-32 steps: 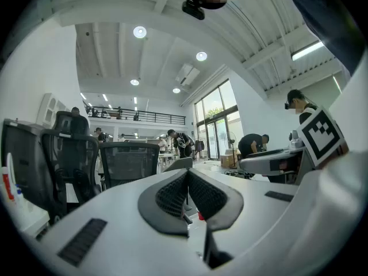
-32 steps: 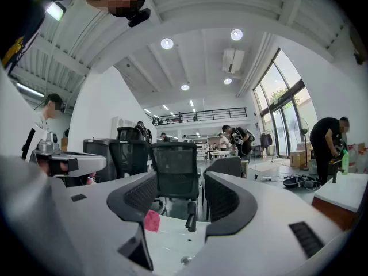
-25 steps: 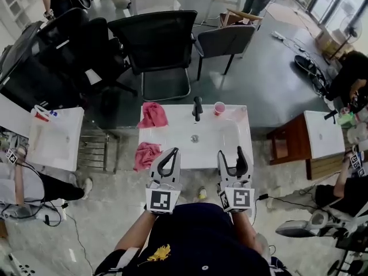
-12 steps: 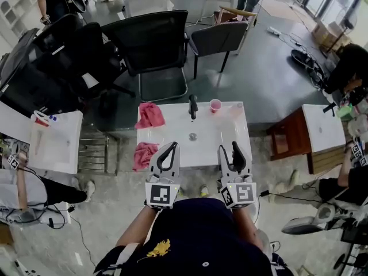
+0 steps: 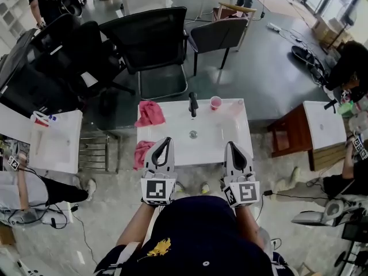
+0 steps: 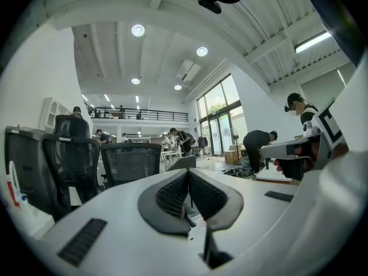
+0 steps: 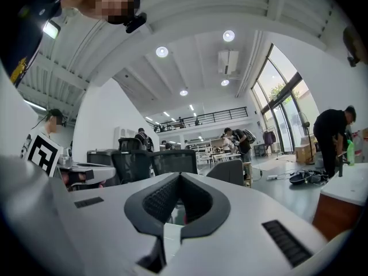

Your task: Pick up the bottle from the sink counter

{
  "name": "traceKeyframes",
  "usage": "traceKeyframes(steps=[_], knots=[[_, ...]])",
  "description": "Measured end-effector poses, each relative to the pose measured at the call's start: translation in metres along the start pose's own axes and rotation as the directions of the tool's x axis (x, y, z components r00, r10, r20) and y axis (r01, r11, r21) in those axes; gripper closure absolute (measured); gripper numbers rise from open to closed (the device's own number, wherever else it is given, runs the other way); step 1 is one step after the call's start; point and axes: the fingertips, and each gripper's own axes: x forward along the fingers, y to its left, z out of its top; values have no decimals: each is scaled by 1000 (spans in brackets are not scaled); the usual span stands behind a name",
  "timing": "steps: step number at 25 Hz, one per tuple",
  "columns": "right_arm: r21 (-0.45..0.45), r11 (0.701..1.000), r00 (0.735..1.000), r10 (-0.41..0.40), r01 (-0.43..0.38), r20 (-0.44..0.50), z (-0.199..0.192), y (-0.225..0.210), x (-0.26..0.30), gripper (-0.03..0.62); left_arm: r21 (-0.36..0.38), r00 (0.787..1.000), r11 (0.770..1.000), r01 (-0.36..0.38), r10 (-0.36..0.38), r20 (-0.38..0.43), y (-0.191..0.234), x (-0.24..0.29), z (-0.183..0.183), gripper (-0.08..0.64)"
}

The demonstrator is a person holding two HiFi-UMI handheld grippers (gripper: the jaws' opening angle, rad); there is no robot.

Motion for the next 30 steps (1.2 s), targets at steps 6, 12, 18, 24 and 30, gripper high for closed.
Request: traceKeyframes(steps=[6, 12, 18, 24, 30], knots=[[6, 1000, 1000, 7, -7, -12, -4, -2, 3, 568, -10, 1000, 1000, 1, -1, -13, -3, 1, -3, 541], [17, 1000, 1000, -3, 4, -31, -8, -10, 0, 568, -39, 1000, 999, -12, 11, -29, -5, 7, -4, 541], [19, 1000, 999, 5, -4, -53, -11, -29, -5, 568, -24, 1000, 1000, -14, 13, -28, -19, 20, -5, 541], [53, 998, 998, 31, -28, -47, -15, -50, -10, 568, 0, 1000, 1000, -5, 5, -27, -45, 32, 1, 541], [64, 995, 996, 80, -77, -44, -17, -74, -15, 568, -9, 998, 999, -46, 45, -52, -69, 37, -6, 541]])
